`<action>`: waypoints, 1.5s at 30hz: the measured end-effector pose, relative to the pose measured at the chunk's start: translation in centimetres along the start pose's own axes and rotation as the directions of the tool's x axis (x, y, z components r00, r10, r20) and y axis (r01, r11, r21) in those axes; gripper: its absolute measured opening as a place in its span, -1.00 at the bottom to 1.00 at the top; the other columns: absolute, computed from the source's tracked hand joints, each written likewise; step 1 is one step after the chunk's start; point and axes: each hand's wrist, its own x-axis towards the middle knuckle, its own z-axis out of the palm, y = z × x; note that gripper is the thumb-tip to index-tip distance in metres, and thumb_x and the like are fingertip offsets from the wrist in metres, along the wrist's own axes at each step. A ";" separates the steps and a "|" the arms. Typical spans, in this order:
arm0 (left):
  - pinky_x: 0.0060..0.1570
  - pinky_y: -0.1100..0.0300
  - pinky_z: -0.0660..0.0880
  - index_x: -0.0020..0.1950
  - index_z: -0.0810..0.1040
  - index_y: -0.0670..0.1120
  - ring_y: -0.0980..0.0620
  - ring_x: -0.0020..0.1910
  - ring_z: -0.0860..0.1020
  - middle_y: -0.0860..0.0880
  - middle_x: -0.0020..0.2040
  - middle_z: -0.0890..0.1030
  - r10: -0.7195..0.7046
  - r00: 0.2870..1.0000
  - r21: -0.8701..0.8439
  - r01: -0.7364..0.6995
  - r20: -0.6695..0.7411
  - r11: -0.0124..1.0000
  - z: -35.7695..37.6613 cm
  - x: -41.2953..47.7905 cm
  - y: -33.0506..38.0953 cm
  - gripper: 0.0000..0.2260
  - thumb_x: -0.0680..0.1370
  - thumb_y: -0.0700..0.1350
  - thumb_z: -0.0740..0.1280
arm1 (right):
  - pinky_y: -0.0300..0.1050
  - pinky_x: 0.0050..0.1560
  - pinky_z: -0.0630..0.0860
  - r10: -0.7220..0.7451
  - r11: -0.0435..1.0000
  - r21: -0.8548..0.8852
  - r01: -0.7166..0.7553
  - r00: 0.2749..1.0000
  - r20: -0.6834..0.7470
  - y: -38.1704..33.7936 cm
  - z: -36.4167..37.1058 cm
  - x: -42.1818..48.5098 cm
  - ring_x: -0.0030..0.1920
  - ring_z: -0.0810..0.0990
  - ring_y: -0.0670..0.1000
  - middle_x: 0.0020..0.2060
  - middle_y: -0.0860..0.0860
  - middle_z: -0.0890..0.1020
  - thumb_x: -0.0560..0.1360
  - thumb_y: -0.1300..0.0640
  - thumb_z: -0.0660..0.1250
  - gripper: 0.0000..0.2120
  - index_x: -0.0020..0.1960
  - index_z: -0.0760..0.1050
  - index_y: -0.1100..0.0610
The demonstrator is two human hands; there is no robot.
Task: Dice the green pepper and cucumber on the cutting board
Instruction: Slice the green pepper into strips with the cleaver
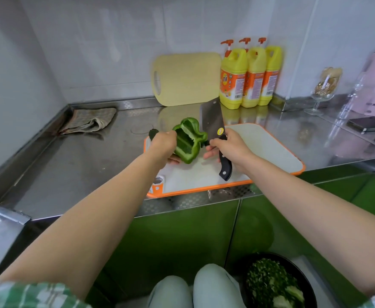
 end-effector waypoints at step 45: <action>-0.45 0.18 0.45 -0.31 0.22 -0.06 -0.02 -0.42 0.46 -0.06 -0.33 0.41 0.106 0.989 0.317 -0.068 -0.106 0.946 1.5 0.9 -0.1 -0.70 0.64 -0.17 0.10 | -0.24 -0.50 0.41 0.167 0.643 -0.764 0.059 0.962 0.215 -6.2 -0.7 -2.9 -0.48 0.53 0.15 -0.28 0.26 0.56 0.50 0.26 0.08 -0.84 0.06 0.34 0.26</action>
